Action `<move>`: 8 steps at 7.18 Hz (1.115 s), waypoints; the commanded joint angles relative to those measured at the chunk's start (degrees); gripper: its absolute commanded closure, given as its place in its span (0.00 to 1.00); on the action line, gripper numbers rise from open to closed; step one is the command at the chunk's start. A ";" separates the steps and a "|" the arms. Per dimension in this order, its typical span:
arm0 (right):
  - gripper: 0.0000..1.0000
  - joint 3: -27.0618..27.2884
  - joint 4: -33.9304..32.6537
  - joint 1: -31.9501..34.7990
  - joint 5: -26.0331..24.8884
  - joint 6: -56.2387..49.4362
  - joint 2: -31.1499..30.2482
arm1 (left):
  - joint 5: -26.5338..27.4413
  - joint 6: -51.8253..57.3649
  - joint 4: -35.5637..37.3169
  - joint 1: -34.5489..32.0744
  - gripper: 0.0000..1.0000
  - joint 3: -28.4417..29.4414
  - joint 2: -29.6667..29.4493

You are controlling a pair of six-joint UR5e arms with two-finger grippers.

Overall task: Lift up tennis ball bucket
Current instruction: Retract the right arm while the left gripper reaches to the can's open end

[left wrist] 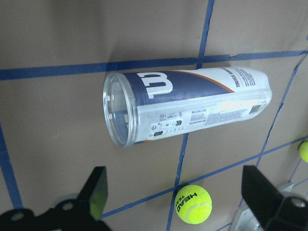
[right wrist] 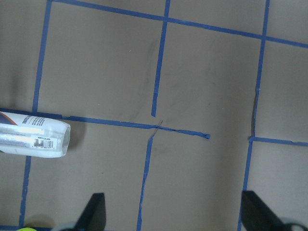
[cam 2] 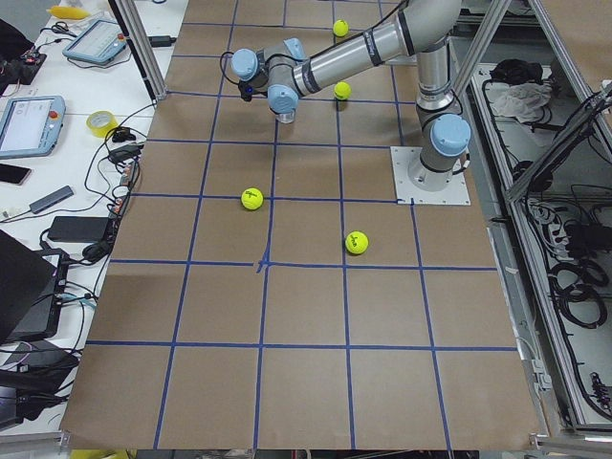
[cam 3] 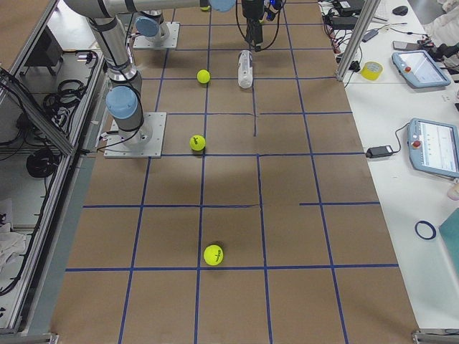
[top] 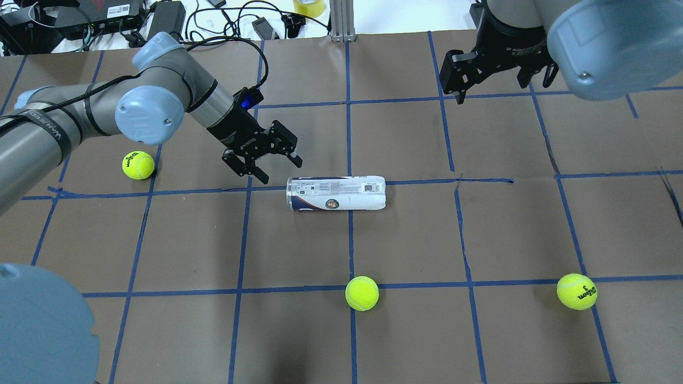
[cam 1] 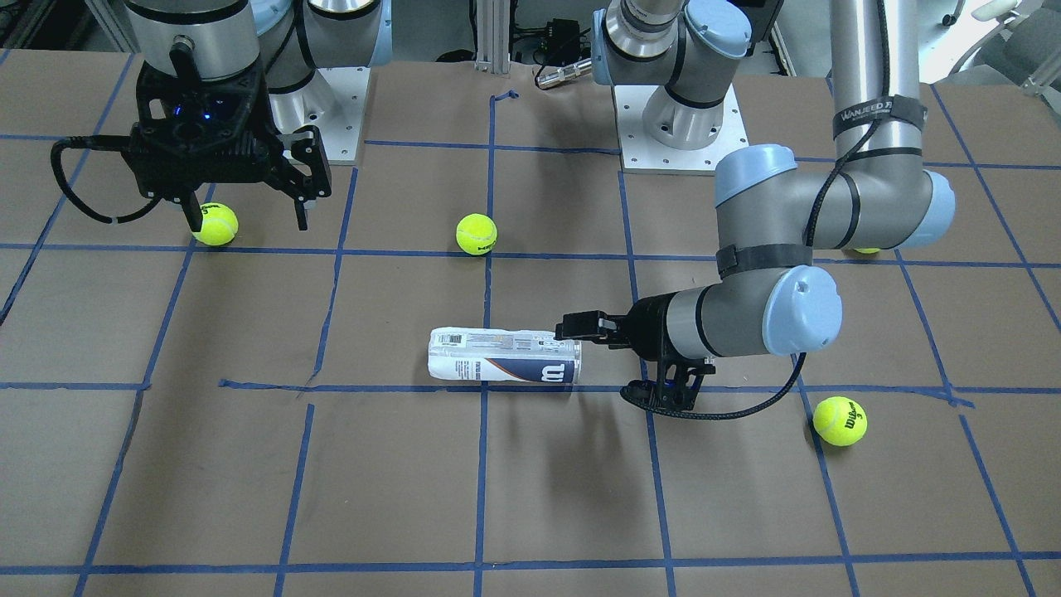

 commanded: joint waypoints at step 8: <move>0.00 1.01 6.40 -3.76 -0.06 6.06 0.99 | -11.57 -7.68 13.78 0.14 1.00 -4.84 -2.37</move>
